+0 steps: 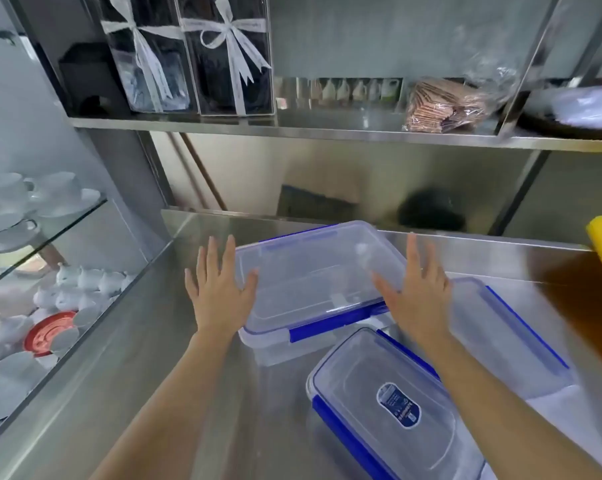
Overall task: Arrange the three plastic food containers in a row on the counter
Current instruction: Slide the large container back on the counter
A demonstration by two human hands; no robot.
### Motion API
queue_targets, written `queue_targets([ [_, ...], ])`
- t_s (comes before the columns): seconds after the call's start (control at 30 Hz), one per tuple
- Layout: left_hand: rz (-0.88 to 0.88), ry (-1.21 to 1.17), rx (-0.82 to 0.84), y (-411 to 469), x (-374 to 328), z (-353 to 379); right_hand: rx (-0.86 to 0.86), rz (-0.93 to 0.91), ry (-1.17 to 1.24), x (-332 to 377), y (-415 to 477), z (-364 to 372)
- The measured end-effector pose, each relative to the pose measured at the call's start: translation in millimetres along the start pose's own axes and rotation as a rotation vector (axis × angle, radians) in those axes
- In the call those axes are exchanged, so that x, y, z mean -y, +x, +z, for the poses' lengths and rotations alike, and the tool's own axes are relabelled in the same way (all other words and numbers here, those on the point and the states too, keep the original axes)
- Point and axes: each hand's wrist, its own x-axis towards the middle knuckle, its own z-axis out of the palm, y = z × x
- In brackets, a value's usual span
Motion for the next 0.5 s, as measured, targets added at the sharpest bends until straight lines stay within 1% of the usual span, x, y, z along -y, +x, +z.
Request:
queue_targets([
  [0.03, -0.085, -0.043, 0.030, 2, 5, 7, 0.067, 0.105, 0.043, -2, 3, 9],
  [0.1, -0.226, -0.151, 0.053, 4, 11, 15, 0.106, 0.258, 0.112, -5, 2, 21],
  [0.17, -0.372, -0.386, 0.072, 5, 16, 19, 0.132, 0.390, 0.253, -4, -2, 27],
  [0.23, -0.560, -0.665, 0.114, 8, 18, 25, 0.155, 0.513, 0.433, 1, -3, 32],
  [0.3, -0.707, -0.907, 0.189, 10, 16, 29, 0.173, 0.594, 0.535, 5, -2, 33],
  [0.33, -0.726, -0.947, 0.230, 8, 14, 30, 0.175, 0.611, 0.557, 6, -2, 34],
  [0.4, -0.697, -0.927, 0.274, 4, 9, 27, 0.163, 0.614, 0.572, 6, -1, 34],
  [0.5, -0.672, -0.896, 0.250, -7, 3, 21, 0.166, 0.621, 0.616, 7, -2, 34],
])
